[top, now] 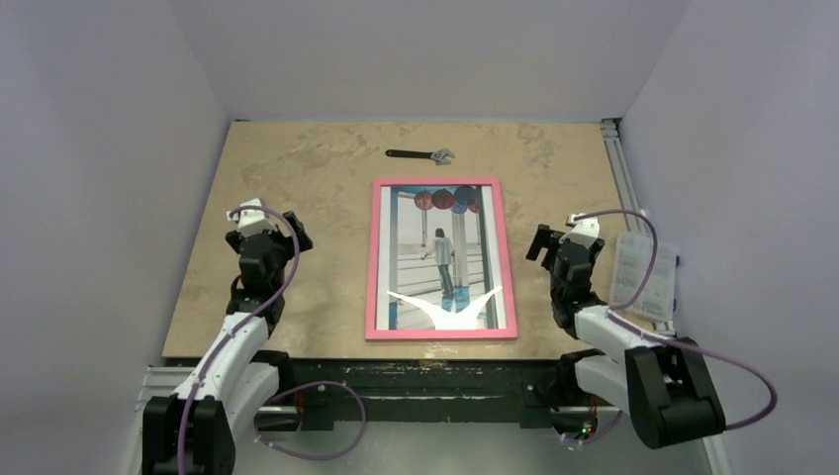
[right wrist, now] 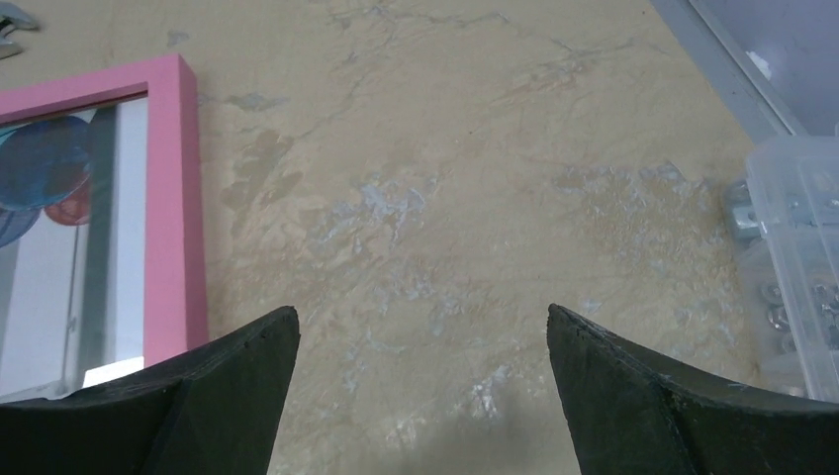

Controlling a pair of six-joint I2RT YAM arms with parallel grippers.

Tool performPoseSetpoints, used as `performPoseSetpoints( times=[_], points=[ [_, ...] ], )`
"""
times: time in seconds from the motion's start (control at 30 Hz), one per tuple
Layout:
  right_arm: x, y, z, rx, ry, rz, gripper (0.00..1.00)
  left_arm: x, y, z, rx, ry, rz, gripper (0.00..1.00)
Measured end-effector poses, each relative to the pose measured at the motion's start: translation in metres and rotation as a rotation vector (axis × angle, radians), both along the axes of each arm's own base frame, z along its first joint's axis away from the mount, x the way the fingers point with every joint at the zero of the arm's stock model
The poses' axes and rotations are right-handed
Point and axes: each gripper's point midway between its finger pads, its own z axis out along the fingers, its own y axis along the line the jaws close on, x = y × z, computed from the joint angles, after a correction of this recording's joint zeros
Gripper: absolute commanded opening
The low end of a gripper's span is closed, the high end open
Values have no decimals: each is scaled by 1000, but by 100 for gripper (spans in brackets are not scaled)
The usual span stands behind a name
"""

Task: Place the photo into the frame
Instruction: Reset both arms

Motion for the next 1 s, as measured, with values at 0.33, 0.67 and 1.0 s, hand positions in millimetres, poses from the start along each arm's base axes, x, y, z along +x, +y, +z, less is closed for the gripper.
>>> performPoseSetpoints(
  times=[0.33,0.67,1.0],
  points=[
    [30,-14,2,-37,-70,-42,93,14,14,-52,135,47,14,100],
    [45,-19,-8,-75,-99,-53,94,42,7,-52,216,-15,-70,100],
    [53,-22,-7,-77,-114,-63,96,52,9,-45,223,-27,-59,100]
  ],
)
